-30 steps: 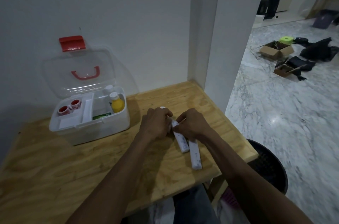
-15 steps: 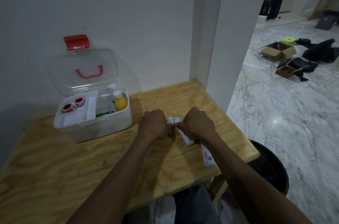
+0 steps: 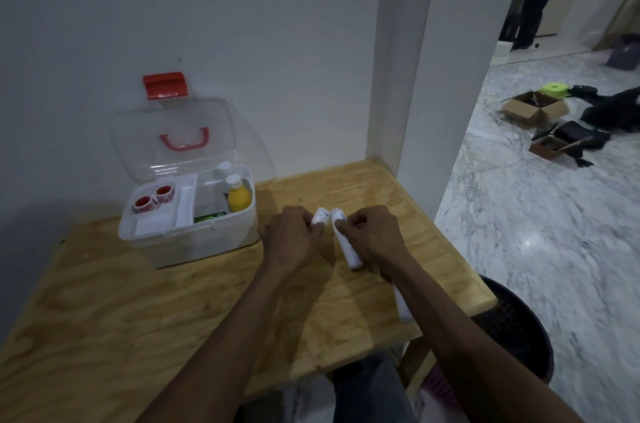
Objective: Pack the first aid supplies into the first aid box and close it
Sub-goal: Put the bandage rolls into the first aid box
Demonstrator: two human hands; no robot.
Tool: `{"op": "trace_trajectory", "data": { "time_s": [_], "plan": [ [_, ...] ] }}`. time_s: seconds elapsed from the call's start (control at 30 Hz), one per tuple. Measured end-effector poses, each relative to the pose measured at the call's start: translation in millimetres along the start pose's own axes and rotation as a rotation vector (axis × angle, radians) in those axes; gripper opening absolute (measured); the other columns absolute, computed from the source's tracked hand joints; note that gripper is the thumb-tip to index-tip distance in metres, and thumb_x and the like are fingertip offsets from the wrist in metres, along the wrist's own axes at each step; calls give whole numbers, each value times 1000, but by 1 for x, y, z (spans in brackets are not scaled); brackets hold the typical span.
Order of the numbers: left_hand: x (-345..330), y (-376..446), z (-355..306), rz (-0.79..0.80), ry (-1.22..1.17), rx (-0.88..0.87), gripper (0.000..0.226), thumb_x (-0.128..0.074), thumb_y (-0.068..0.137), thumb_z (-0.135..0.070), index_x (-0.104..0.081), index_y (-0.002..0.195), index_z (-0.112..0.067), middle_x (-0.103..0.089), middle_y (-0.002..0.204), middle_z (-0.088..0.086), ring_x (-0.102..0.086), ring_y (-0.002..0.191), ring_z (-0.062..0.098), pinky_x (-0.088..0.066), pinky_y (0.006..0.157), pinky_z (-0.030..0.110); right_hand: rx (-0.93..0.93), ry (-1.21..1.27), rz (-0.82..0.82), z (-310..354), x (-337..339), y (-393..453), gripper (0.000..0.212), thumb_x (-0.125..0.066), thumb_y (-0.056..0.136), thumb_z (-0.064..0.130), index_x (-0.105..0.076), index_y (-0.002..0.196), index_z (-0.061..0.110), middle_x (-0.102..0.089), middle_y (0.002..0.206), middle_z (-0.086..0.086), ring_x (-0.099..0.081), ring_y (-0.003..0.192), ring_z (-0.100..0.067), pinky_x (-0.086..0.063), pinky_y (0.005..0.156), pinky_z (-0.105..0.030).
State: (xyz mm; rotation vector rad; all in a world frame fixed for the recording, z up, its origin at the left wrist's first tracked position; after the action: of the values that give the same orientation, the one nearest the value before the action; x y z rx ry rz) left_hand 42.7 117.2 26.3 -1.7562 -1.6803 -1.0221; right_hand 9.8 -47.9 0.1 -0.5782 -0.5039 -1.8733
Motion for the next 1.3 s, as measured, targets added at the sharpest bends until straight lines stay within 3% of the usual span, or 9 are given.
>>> {"op": "trace_trajectory", "data": {
  "time_s": [0.13, 0.33, 0.57, 0.73, 0.87, 0.97, 1.07, 1.17, 1.3],
  "plan": [
    [30, -3, -4, -149, -98, -58, 20, -64, 87, -40, -71, 87, -21, -73, 90, -4, -66, 88, 21, -46, 87, 41, 59, 93, -103, 34, 13, -2, 26, -69, 82, 41, -77, 78, 16, -70, 67, 7, -66, 67, -7, -50, 62, -27],
    [97, -15, 5, -340, -184, -74, 21, -63, 88, -38, -73, 91, -21, -73, 89, -6, -66, 84, 15, -49, 84, 37, 180, 234, -109, 109, 12, -12, 22, -72, 83, 35, -75, 70, 17, -70, 61, 8, -64, 58, -2, -45, 50, -14],
    [186, -24, 78, -485, -108, 97, 20, -70, 83, -38, -77, 87, -20, -75, 86, -1, -68, 81, 23, -52, 84, 44, 161, 263, 35, 180, -57, -15, 29, -72, 82, 35, -73, 59, 17, -66, 51, 7, -63, 53, -1, -46, 55, -23],
    [223, -18, 135, -468, 10, 294, 20, -72, 81, -40, -78, 87, -21, -76, 89, 4, -65, 94, 31, -43, 93, 45, 121, 205, 84, 217, -110, -10, 32, -72, 80, 38, -71, 57, 16, -68, 56, 3, -67, 62, -14, -56, 64, -32],
    [226, -5, 152, -392, 87, 322, 22, -70, 83, -40, -77, 78, -19, -66, 71, -3, -61, 85, 27, -31, 83, 39, 84, 89, 54, 229, -145, 4, 41, -61, 72, 54, -68, 64, 15, -67, 60, 0, -68, 64, -25, -58, 71, -43],
    [221, 4, 158, -339, 170, 324, 24, -68, 84, -41, -76, 78, -19, -64, 72, -5, -52, 77, 21, -24, 80, 36, 42, 0, -9, 229, -162, 13, 47, -53, 73, 62, -68, 75, 18, -70, 72, -1, -68, 72, -26, -53, 83, -47],
    [214, 11, 162, -308, 263, 300, 24, -66, 86, -40, -77, 86, -19, -69, 81, -2, -48, 76, 19, -22, 78, 36, 14, -61, -18, 231, -166, 14, 39, -58, 80, 55, -68, 83, 17, -71, 82, -1, -67, 84, -27, -46, 90, -44],
    [206, 17, 164, -280, 334, 291, 22, -66, 86, -39, -77, 92, -21, -72, 91, 0, -56, 85, 23, -21, 77, 37, 4, -125, -19, 230, -164, 12, 33, -63, 83, 47, -66, 94, 16, -71, 96, -3, -64, 97, -28, -42, 92, -42],
    [198, 19, 170, -283, 354, 273, 25, -67, 86, -43, -78, 98, -25, -72, 97, 0, -58, 92, 24, -22, 76, 38, 61, -212, -51, 231, -170, 6, 32, -64, 87, 45, -65, 101, 16, -71, 104, -4, -63, 100, -25, -45, 97, -43]
  ]
}}
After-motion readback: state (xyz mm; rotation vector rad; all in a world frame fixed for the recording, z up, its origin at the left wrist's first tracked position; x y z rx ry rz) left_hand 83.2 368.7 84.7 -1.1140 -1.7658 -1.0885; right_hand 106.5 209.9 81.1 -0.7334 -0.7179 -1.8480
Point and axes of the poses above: each hand's wrist, its own y-axis towards the middle knuckle, its own x-axis out of the back of the hand, z = x × y, the point moved 7 cm from there along y, towards the middle knuckle
